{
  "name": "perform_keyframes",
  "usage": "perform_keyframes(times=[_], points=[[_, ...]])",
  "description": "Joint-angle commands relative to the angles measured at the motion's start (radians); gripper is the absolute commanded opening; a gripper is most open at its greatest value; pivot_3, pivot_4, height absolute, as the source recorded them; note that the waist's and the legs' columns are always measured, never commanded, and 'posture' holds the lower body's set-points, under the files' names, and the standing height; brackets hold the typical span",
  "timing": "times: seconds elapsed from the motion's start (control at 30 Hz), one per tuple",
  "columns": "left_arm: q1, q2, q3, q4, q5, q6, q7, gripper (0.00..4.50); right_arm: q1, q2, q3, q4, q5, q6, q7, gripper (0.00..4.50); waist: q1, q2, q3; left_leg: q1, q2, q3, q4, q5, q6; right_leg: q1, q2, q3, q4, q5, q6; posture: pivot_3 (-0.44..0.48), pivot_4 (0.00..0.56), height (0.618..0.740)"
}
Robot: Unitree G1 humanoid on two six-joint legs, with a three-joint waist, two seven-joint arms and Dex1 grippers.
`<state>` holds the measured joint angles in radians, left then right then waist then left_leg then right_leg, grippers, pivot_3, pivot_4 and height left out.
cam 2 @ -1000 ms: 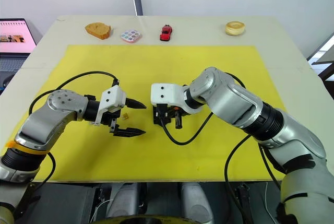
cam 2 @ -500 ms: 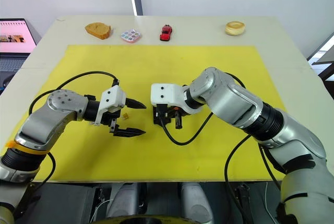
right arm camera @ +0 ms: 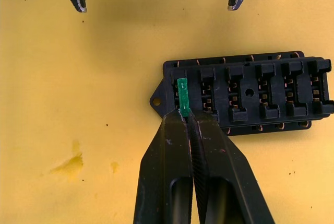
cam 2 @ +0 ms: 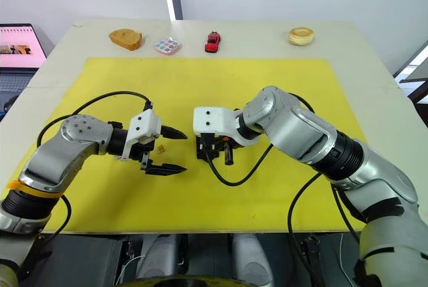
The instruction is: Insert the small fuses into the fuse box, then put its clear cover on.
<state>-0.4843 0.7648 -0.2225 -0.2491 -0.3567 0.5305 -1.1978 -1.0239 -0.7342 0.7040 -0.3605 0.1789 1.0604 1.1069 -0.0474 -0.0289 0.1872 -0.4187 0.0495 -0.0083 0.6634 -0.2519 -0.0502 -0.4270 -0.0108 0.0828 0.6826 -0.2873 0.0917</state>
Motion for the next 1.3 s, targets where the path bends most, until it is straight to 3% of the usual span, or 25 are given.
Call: perform_keyframes(times=[0.03, 0.2, 0.57, 0.8, 0.97, 1.1, 1.3], points=[[-0.015, 0.0, 0.006, -0.022, -0.001, -0.011, -0.003, 4.46, -0.001, 0.0, -0.009, 0.003, -0.015, -0.008, -0.005, 0.0, 0.0, 0.0, 0.0, 0.0, 0.0, 0.0, 0.0, 0.0, 0.0, 0.0, 0.0, 0.0, 0.0, 0.0, 0.0, 0.0, 0.15, 0.74], [-0.014, 0.0, 0.007, -0.025, -0.002, -0.009, -0.002, 4.5, 0.001, 0.0, -0.011, -0.003, -0.015, -0.009, -0.004, 1.91, 0.002, 0.0, 0.0, 0.0, 0.0, 0.0, 0.0, 0.0, 0.0, 0.0, 0.0, 0.0, 0.0, 0.0, 0.0, 0.0, 0.15, 0.74], [-0.015, 0.002, 0.007, -0.026, -0.001, -0.009, -0.003, 4.5, -0.02, -0.003, -0.06, -0.015, 0.017, 0.012, 0.01, 1.91, 0.002, 0.0, 0.0, -0.001, 0.0, 0.0, 0.0, 0.0, 0.0, 0.0, 0.0, 0.0, 0.0, 0.0, 0.0, 0.0, 0.15, 0.74], [-0.02, 0.002, 0.008, -0.013, 0.002, -0.016, -0.007, 4.5, -0.033, -0.019, -0.166, -0.032, 0.052, 0.016, 0.013, 1.91, 0.003, 0.0, 0.0, -0.001, 0.0, 0.0, 0.0, 0.0, 0.0, 0.0, 0.0, 0.0, 0.0, 0.0, 0.0, 0.0, 0.15, 0.74], [-0.034, -0.004, 0.012, 0.01, 0.009, -0.021, -0.002, 4.5, 0.07, 0.041, -0.313, -0.048, 0.112, -0.022, -0.055, 1.91, 0.003, -0.001, 0.0, -0.001, 0.0, 0.0, 0.0, 0.0, 0.0, 0.0, 0.0, 0.0, 0.0, 0.0, 0.0, 0.0, 0.15, 0.74], [-0.044, -0.011, 0.011, 0.025, 0.013, -0.024, 0.002, 4.5, 0.182, 0.057, -0.36, -0.065, 0.127, -0.147, -0.064, 0.04, 0.004, 0.0, 0.0, -0.002, 0.0, -0.001, 0.0, 0.0, 0.0, 0.0, 0.0, -0.001, 0.0, 0.0, 0.0, 0.0, 0.15, 0.74], [-0.046, -0.019, 0.009, 0.034, 0.018, -0.03, 0.001, 4.5, 0.247, 0.089, -0.392, -0.04, 0.163, -0.123, -0.113, 0.01, 0.003, 0.0, 0.0, -0.002, 0.0, -0.001, 0.0, 0.0, 0.0, 0.0, 0.0, -0.001, 0.0, 0.0, 0.0, 0.0, 0.15, 0.74]])
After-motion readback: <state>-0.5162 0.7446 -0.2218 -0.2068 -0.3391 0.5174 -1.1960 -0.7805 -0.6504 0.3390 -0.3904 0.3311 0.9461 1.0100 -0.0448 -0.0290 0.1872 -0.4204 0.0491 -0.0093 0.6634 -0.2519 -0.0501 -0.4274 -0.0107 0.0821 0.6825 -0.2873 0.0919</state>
